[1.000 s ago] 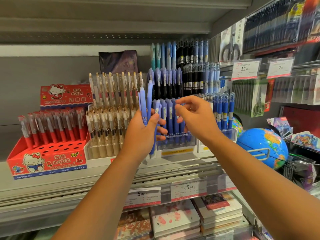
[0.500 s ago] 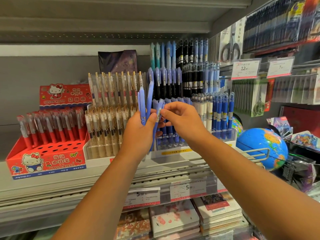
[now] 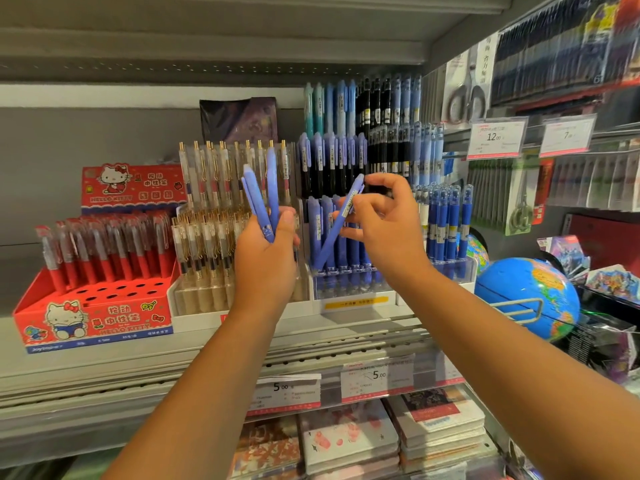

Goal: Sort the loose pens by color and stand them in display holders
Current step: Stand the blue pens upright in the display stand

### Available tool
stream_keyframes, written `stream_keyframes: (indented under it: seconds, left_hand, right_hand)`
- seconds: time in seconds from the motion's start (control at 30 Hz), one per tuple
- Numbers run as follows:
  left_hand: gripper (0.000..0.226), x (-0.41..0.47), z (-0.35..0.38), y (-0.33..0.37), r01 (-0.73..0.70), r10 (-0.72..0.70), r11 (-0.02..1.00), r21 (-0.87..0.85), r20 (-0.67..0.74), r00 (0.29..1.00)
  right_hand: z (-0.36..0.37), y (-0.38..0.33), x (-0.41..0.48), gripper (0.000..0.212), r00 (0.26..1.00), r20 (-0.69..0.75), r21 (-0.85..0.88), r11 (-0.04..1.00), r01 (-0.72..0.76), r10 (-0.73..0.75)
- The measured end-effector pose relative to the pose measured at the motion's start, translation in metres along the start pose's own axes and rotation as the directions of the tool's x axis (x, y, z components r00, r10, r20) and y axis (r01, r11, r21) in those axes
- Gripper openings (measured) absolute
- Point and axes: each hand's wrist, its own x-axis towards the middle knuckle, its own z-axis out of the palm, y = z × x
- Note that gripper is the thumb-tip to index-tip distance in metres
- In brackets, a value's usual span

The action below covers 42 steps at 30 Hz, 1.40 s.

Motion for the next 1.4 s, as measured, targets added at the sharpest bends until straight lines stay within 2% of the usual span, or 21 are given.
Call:
stream_keyframes:
  seconds: [0.07,0.13,0.23,0.33,0.43,0.6,0.73,0.83,0.97,1.4]
  left_hand:
    - [0.018,0.000,0.000,0.000,0.032,-0.031,0.999,-0.007,0.015,0.999]
    - [0.015,-0.001,0.000,0.001,0.074,-0.070,0.993,-0.088,0.049,0.996]
    - [0.010,-0.001,0.000,0.002,0.133,-0.115,0.967,-0.215,0.094,0.989]
    - [0.018,-0.001,-0.001,0.002,0.134,-0.120,0.973,-0.186,0.082,0.989]
    - [0.017,-0.002,0.001,0.005,0.124,-0.114,0.977,-0.174,0.070,0.991]
    - [0.015,-0.002,0.003,0.005,0.103,-0.095,0.989,-0.103,0.078,0.992]
    - [0.013,-0.002,0.003,0.006,0.085,-0.077,0.992,-0.092,0.085,0.993]
    - [0.012,-0.003,0.002,0.005,0.039,-0.034,0.998,-0.045,0.102,0.994]
    - [0.012,-0.006,0.002,0.008,0.005,0.004,0.998,-0.063,0.136,0.991]
    - [0.013,-0.007,0.002,0.007,0.011,0.003,0.997,-0.078,0.177,0.984]
  right_hand:
    - [-0.001,0.002,0.002,0.018,0.998,0.008,-0.088,0.994,0.059,-0.059]
    - [-0.002,0.003,0.002,0.017,0.996,0.024,-0.167,0.982,0.092,-0.089]
    - [-0.002,0.004,0.002,0.015,0.993,0.022,-0.188,0.975,0.119,-0.117]
    - [0.000,0.002,0.003,0.015,0.988,0.012,-0.169,0.974,0.151,-0.151]
    - [0.002,0.001,0.006,0.020,0.985,0.001,-0.188,0.968,0.169,-0.172]
    - [0.007,0.007,0.010,0.016,0.985,0.041,-0.210,0.963,0.171,-0.166]
    - [0.010,0.012,0.010,0.025,0.988,0.097,-0.310,0.939,0.148,-0.124]
    - [0.011,0.014,0.009,0.018,0.989,0.121,-0.365,0.922,0.126,-0.087]
    - [0.011,0.014,0.005,0.013,0.980,0.185,-0.467,0.871,0.152,-0.071]
    - [0.007,0.007,0.000,0.017,0.975,0.217,-0.586,0.794,0.160,-0.036]
